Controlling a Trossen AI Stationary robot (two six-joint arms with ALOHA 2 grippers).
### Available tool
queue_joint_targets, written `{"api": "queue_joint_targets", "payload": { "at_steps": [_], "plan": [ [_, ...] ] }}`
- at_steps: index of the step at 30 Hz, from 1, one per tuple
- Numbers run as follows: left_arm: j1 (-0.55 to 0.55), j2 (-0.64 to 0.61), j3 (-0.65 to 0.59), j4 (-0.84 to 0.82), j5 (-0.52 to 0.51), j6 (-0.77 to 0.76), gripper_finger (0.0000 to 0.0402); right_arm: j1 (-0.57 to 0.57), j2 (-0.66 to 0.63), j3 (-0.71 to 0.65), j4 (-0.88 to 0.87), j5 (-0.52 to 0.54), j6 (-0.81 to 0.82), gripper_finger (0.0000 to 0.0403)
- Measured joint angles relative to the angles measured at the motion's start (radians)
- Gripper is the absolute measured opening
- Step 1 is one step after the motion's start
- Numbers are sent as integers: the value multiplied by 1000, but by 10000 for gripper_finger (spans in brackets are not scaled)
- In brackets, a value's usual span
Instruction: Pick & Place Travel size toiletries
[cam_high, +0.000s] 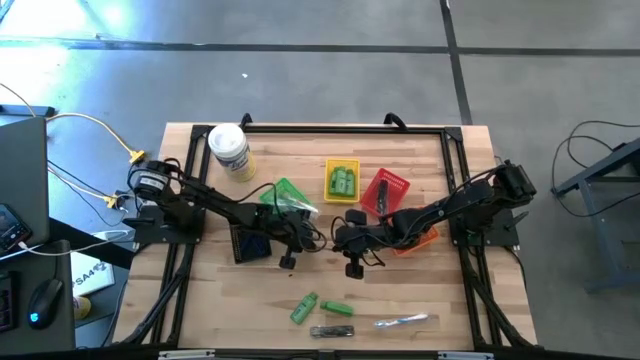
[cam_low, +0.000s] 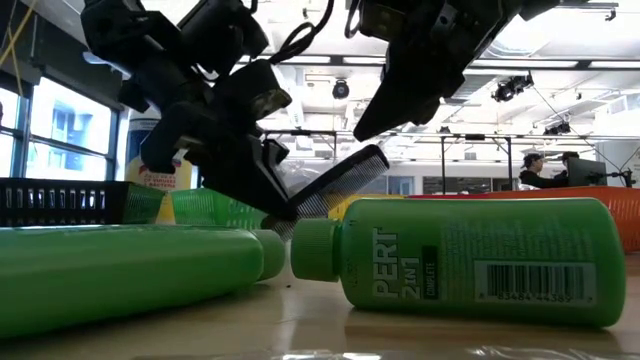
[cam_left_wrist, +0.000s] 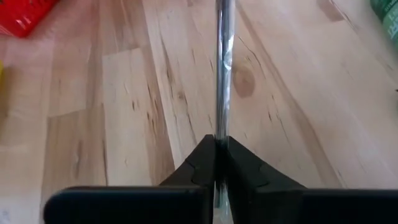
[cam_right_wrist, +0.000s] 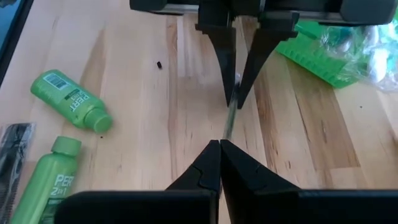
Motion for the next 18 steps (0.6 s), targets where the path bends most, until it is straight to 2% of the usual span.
{"api": "queue_joint_targets", "payload": {
  "at_steps": [7, 10, 14, 18],
  "plan": [
    [-9, -1, 23, -35, -15, -5, 7, 0, 0, 0, 5, 4, -40, 7],
    [-26, -1, 52, -104, -56, -4, 5, 0, -10, 0, -4, -6, -41, 32],
    [-43, -1, 72, -143, -98, -5, 5, 0, -32, 48, -65, -83, 18, 117],
    [-47, -1, 73, -129, -109, -5, 5, -6, -10, 134, -185, -96, 69, 219]
  ]
}}
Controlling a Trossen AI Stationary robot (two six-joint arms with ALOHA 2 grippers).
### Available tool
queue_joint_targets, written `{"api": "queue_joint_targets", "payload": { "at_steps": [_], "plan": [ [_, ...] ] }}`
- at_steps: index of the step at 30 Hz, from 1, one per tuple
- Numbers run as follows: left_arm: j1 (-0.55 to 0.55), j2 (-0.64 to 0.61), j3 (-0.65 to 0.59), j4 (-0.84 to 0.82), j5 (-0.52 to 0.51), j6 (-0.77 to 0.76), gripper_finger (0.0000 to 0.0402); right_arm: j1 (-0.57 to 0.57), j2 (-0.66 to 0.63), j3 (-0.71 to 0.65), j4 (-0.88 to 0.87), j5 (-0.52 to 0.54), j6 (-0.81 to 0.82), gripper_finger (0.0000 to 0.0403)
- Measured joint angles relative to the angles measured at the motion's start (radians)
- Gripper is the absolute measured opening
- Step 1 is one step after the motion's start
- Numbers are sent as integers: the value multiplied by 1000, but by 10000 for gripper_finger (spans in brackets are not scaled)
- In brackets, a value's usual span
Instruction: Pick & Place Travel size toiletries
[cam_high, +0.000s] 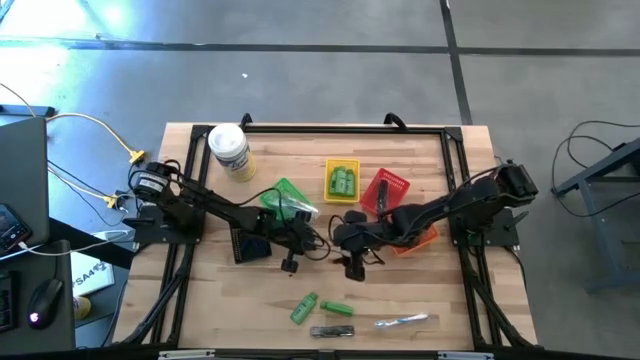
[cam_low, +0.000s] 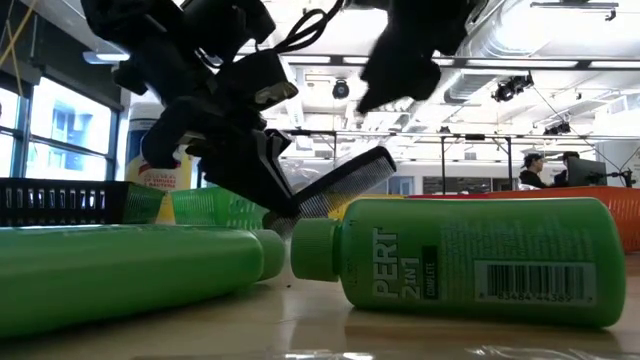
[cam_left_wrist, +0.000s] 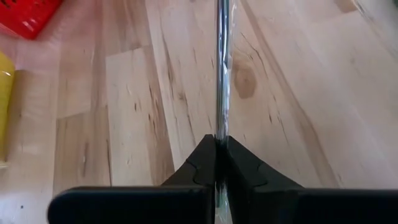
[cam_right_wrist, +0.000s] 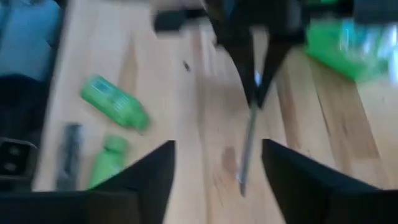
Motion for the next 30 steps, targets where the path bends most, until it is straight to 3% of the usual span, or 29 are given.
{"api": "queue_joint_targets", "payload": {
  "at_steps": [4, 9, 17, 22, 30],
  "plan": [
    [1, 0, 0, 5, -6, 0, 5, -10, 53, 44, -130, -18, 15, 280],
    [2, 0, 0, 12, -6, -1, 5, -12, 100, 48, -144, 30, 4, 280],
    [2, 0, 0, 13, -5, -4, 5, -19, 115, 47, -114, 64, -14, 184],
    [2, 0, 0, 13, -5, -4, 5, -33, 117, 47, -95, -4, -44, 110],
    [2, 0, 0, 14, -6, -6, 5, -46, 117, 47, -105, -37, -59, 46]
  ]
}}
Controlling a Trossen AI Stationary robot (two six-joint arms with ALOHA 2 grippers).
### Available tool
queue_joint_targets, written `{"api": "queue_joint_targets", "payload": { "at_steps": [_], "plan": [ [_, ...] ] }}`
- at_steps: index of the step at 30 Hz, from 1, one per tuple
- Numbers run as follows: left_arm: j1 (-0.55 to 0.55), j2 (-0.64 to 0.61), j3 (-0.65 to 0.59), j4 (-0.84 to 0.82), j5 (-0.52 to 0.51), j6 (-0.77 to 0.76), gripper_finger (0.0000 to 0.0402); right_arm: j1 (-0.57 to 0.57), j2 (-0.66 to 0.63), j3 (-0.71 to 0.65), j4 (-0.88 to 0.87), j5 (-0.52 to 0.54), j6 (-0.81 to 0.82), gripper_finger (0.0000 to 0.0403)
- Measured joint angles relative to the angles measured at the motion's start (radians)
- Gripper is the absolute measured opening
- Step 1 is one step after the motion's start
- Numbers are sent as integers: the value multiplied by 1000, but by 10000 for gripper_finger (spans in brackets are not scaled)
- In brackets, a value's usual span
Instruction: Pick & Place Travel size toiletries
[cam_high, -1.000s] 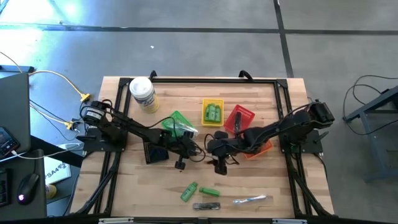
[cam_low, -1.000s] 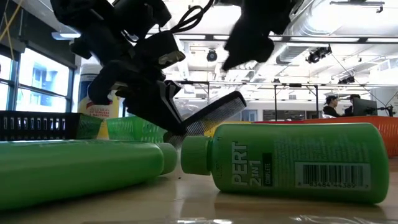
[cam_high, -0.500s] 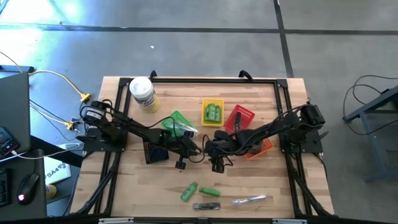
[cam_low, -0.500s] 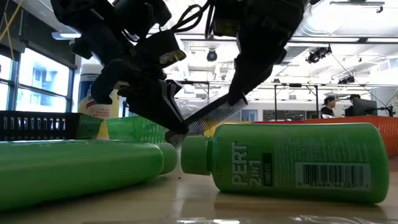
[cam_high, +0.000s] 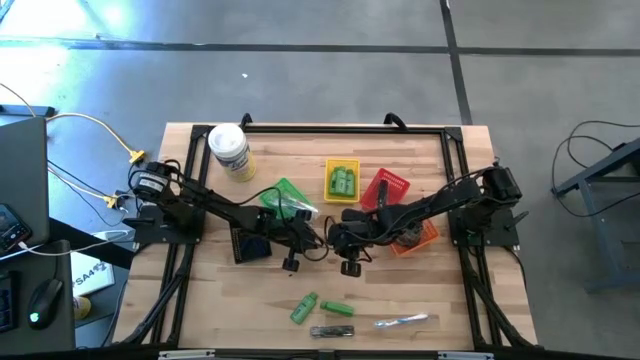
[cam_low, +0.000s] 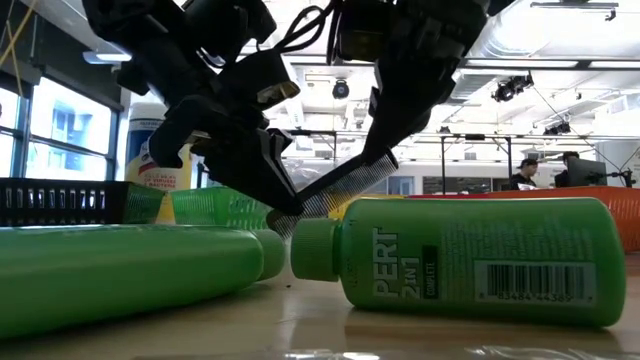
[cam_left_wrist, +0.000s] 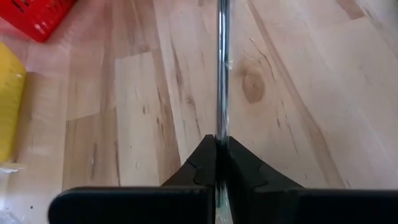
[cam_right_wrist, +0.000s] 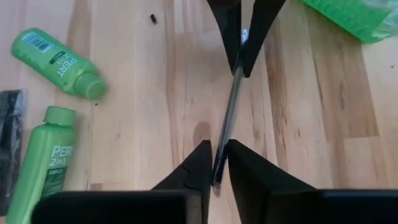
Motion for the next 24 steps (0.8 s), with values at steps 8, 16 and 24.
{"api": "queue_joint_targets", "payload": {
  "at_steps": [8, 16, 24],
  "plan": [
    [0, 1, -1, -11, 3, -1, 5, -1, 31, 0, 8, -3, 0, 26],
    [0, 2, -1, -7, 3, -7, 5, -1, 33, 0, 4, 7, 2, 10],
    [0, -12, 1, 7, 1, -19, 70, 0, 27, 0, -28, 24, 15, 7]
  ]
}}
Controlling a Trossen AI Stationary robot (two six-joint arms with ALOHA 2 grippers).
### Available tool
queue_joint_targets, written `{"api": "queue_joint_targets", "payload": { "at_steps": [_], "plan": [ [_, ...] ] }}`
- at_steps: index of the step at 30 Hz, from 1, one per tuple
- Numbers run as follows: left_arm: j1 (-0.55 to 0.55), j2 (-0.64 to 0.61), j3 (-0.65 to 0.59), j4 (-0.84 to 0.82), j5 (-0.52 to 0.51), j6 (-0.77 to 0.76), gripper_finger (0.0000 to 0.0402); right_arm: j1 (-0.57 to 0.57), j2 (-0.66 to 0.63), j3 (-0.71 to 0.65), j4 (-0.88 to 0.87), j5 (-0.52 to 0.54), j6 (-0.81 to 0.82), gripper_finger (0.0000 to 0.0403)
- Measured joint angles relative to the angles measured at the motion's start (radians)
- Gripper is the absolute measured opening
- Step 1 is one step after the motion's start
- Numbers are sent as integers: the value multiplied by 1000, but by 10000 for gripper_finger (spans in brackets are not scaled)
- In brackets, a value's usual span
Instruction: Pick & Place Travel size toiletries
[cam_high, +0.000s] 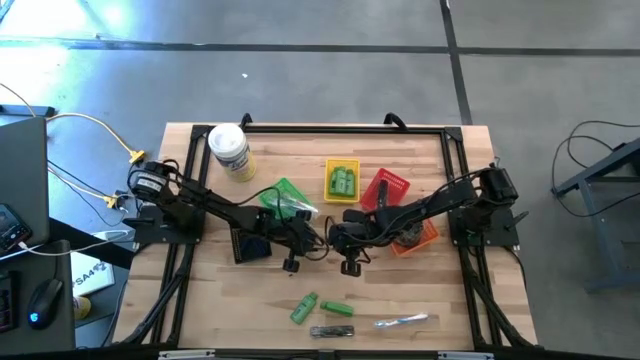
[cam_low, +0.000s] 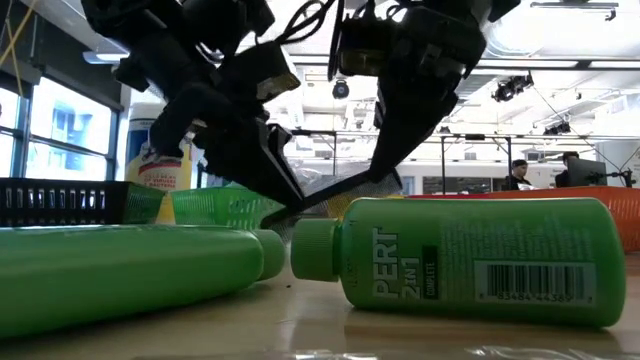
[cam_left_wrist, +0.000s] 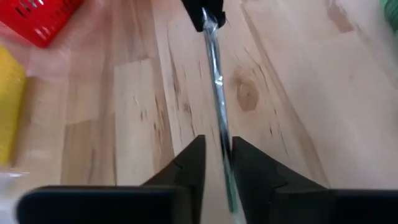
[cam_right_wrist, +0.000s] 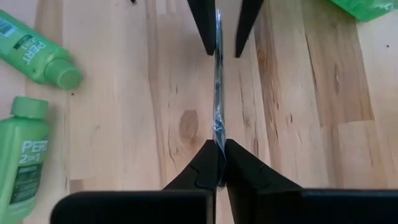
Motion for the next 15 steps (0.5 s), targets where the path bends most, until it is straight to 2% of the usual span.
{"api": "queue_joint_targets", "payload": {
  "at_steps": [6, 9, 15],
  "plan": [
    [0, -61, 0, -67, 26, -15, 139, 3, -4, 0, -17, 3, 4, 6],
    [0, -115, 0, -143, 30, -53, 165, 17, -35, -2, -45, 65, 4, 6],
    [-22, -233, -7, -252, 8, -48, 177, 51, -203, -2, -60, 155, -19, 6]
  ]
}}
